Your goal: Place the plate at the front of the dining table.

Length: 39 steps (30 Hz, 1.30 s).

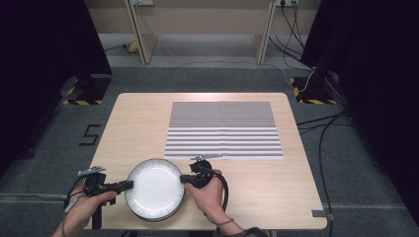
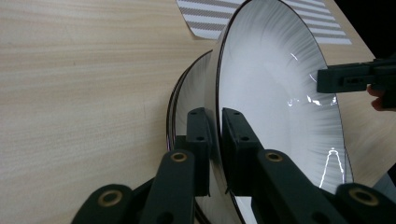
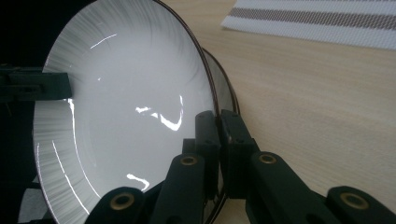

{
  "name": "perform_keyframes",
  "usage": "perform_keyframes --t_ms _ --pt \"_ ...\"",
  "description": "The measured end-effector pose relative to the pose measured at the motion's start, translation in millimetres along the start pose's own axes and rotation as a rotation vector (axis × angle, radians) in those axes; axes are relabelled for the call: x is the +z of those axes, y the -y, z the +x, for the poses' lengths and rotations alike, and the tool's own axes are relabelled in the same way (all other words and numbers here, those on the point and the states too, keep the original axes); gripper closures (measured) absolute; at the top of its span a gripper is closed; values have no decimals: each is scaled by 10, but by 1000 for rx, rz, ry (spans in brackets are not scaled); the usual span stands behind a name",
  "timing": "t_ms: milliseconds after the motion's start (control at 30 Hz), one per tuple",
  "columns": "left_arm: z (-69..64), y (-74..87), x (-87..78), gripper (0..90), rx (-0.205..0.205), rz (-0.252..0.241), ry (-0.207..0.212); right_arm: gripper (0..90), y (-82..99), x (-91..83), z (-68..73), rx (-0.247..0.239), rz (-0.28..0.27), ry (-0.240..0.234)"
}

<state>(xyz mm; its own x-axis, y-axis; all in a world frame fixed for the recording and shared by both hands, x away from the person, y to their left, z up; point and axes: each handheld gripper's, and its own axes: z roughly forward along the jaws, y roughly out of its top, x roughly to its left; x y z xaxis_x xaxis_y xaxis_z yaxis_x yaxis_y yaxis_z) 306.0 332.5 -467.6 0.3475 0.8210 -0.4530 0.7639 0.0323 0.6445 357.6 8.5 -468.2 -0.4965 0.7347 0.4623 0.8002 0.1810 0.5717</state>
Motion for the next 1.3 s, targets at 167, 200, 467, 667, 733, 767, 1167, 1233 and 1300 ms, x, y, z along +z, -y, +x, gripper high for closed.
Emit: perform_keyframes --t_ms 167,200,467,667,733,767,1167,1233,1300 --pt "-34 -44 46 830 -6 -37 5 872 4 -62 0 -33 -44 23" --pt "-45 -69 50 835 -6 -52 10 871 0 -93 -10 -33 -64 23" --pt "-113 -172 91 839 35 -104 17 870 -65 -200 -24 -60 -109 44" --pt "-142 -218 141 842 46 -113 23 870 -98 -269 -64 -56 -120 49" --pt "-154 -232 159 842 48 -116 26 870 -98 -276 -68 -51 -121 51" --pt "-161 -242 168 843 51 -117 28 869 -99 -285 -75 -51 -124 52" --pt "-238 -342 220 841 81 -133 38 870 -133 -373 -137 -52 -144 68" --pt "-249 -354 229 841 86 -135 36 870 -141 -384 -143 -50 -147 72" --pt "-263 -371 242 841 86 -137 38 871 -146 -395 -153 -49 -149 76"
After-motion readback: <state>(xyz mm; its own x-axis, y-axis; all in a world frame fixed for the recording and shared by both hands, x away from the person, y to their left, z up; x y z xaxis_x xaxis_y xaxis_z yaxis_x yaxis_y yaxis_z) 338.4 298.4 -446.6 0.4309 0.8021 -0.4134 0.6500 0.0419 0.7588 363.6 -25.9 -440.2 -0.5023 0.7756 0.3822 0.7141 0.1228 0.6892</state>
